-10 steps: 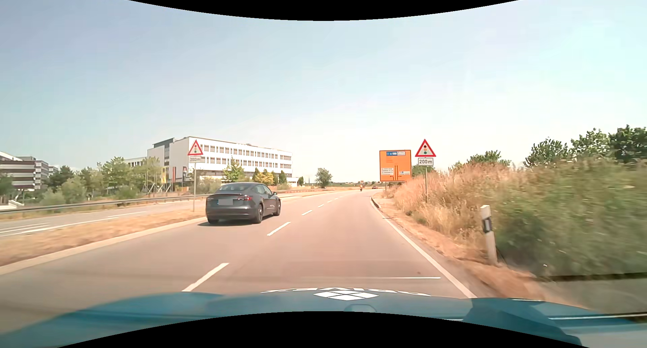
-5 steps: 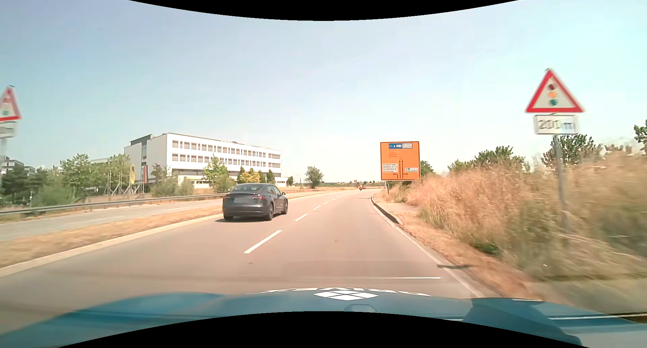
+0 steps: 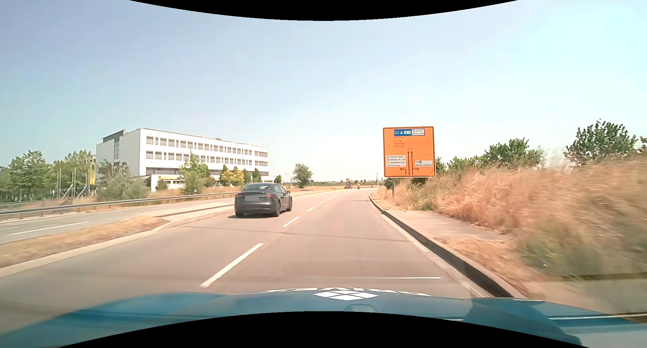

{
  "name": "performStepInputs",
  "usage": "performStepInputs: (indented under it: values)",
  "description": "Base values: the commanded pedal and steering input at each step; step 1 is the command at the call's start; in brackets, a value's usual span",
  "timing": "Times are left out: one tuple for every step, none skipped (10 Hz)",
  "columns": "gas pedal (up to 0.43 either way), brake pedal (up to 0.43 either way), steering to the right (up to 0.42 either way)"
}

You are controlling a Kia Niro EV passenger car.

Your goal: Follow the waypoints while adhering to traffic rules and regulations

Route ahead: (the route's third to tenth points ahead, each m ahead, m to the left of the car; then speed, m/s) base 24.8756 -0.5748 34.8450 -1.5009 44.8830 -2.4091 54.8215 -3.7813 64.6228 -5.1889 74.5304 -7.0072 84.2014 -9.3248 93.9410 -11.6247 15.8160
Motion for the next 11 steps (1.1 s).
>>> performStepInputs:
  values:
    - [0.0,0.0,0.015]
    - [0.0,0.0,0.015]
    - [0.0,0.0,0.015]
    - [0.0,0.0,0.016]
    - [0.0,0.0,0.018]
    - [0.0,0.0,0.018]
    - [0.0,0.0,0.018]
    - [0.0,0.0,0.018]
    - [0.0,0.0,0.018]
    - [0.0,0.0,0.019]
    - [0.0,0.0,0.018]
